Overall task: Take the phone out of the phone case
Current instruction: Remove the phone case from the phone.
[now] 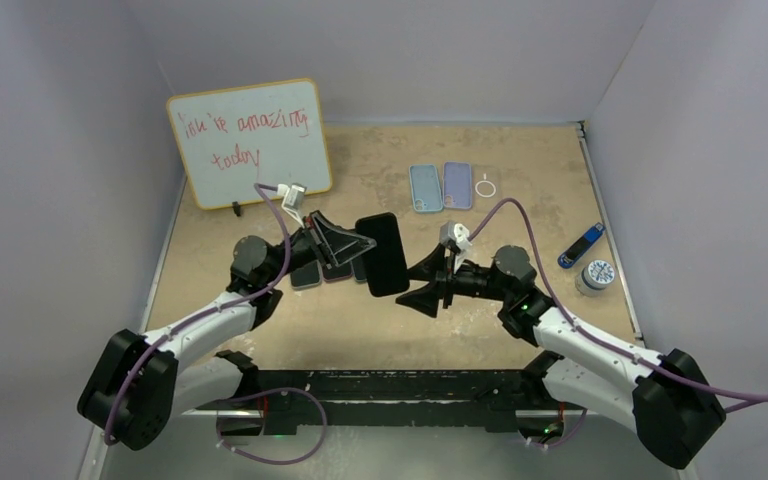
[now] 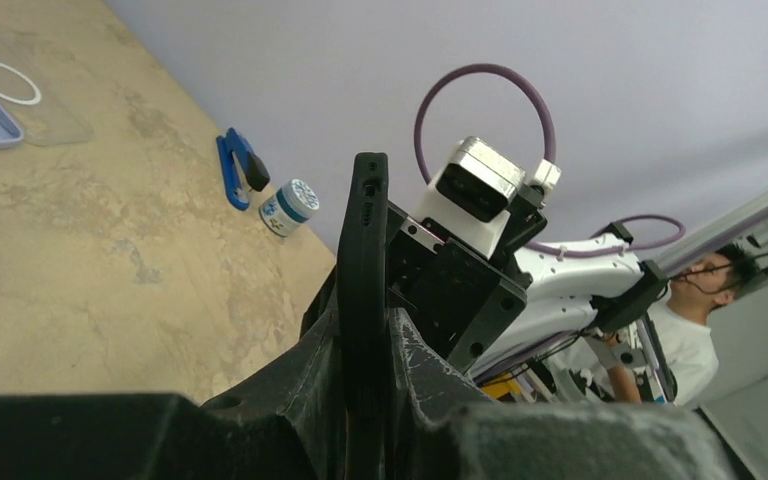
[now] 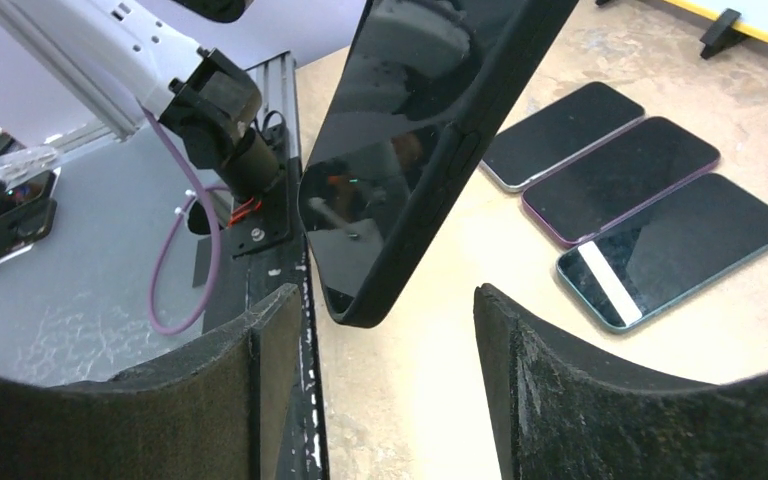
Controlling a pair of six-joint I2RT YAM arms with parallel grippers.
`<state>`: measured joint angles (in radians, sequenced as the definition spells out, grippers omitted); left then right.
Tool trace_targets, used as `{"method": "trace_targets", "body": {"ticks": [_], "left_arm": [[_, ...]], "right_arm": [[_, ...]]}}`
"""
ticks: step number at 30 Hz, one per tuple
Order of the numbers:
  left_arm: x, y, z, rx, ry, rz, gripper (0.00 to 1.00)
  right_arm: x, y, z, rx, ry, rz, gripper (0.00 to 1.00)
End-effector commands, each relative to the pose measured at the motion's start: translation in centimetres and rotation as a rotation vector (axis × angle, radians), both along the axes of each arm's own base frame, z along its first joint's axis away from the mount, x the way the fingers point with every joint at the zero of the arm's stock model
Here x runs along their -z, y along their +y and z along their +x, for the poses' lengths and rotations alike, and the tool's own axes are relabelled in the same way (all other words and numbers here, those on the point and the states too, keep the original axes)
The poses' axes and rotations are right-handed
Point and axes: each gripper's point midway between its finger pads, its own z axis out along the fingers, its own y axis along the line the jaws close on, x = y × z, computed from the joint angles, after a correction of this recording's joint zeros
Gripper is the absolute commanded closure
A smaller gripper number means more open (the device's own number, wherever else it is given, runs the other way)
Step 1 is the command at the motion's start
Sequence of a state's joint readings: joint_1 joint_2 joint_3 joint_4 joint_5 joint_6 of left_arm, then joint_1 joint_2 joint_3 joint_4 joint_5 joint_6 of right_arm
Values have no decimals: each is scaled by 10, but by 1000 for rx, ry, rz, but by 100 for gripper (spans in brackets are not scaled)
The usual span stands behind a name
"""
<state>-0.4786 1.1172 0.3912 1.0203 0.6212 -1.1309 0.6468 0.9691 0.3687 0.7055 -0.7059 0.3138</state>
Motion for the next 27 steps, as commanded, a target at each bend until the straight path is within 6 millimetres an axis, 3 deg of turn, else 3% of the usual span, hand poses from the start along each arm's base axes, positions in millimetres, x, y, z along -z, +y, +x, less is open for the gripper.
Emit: {"method": "trace_targets", "body": {"ticks": [1, 11, 20, 23, 27], "left_arm": [[-45, -2, -19, 84, -199, -11, 100], [-39, -6, -20, 118, -203, 29, 100], [-36, -8, -24, 156, -203, 18, 100], [-34, -9, -26, 169, -199, 11, 94], [-29, -11, -28, 190, -191, 9, 82]], "right_arm": [[-21, 5, -9, -101, -71, 10, 36], [-38, 9, -23, -204, -65, 49, 49], [-45, 16, -19, -214, -10, 75, 89], [-47, 18, -17, -218, 8, 85, 100], [-50, 20, -16, -223, 22, 96, 100]]}}
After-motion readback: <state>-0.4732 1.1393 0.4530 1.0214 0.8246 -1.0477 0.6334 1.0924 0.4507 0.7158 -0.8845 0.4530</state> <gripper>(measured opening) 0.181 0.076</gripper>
